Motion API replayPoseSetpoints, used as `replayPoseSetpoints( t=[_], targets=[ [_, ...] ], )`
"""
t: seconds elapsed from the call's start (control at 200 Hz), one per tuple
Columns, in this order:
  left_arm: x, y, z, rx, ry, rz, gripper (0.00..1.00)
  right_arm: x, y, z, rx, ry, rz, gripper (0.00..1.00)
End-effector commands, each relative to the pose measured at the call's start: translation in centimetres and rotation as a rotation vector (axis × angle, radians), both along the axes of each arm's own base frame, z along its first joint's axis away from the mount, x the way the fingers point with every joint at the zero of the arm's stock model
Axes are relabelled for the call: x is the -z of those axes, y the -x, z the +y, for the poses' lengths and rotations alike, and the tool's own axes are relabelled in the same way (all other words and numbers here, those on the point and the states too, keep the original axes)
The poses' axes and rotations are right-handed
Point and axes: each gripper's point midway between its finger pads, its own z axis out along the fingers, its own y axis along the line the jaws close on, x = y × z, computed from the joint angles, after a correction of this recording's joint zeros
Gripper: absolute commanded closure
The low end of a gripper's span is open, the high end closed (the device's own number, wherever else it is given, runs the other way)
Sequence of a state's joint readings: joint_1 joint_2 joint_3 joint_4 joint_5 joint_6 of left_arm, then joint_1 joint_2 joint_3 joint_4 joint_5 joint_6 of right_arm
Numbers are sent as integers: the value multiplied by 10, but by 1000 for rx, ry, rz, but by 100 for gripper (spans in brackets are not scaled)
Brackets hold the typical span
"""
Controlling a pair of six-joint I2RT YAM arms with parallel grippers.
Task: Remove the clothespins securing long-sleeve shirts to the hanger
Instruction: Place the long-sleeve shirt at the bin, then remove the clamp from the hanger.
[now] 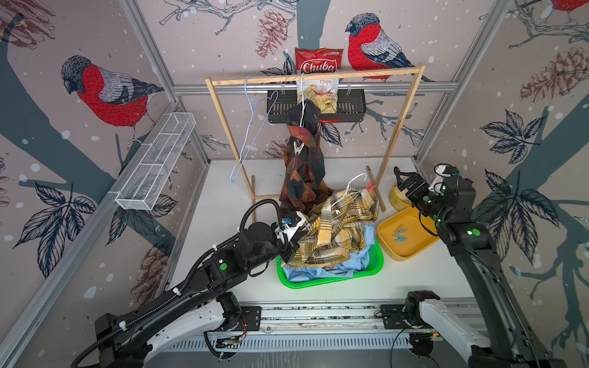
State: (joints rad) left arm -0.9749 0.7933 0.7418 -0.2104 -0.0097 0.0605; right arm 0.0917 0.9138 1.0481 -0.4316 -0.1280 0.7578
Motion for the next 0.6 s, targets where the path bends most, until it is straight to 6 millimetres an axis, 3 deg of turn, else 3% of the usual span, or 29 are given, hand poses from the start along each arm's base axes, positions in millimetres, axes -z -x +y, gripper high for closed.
replayPoseSetpoints(
  t=[0.0, 0.265, 0.405, 0.595],
  targets=[
    [-6, -3, -11, -13, -49, -135, 100, 8, 2, 9, -61, -35, 26, 0],
    [27, 10, -21, -15, -157, -233, 100, 56, 2, -1, -75, -87, 142, 1],
    [45, 14, -25, -43, -246, -320, 100, 86, 9, -12, -62, -118, 218, 4],
    [69, 14, -40, -32, -366, -366, 100, 120, 12, -14, -74, -159, 284, 11]
  ],
)
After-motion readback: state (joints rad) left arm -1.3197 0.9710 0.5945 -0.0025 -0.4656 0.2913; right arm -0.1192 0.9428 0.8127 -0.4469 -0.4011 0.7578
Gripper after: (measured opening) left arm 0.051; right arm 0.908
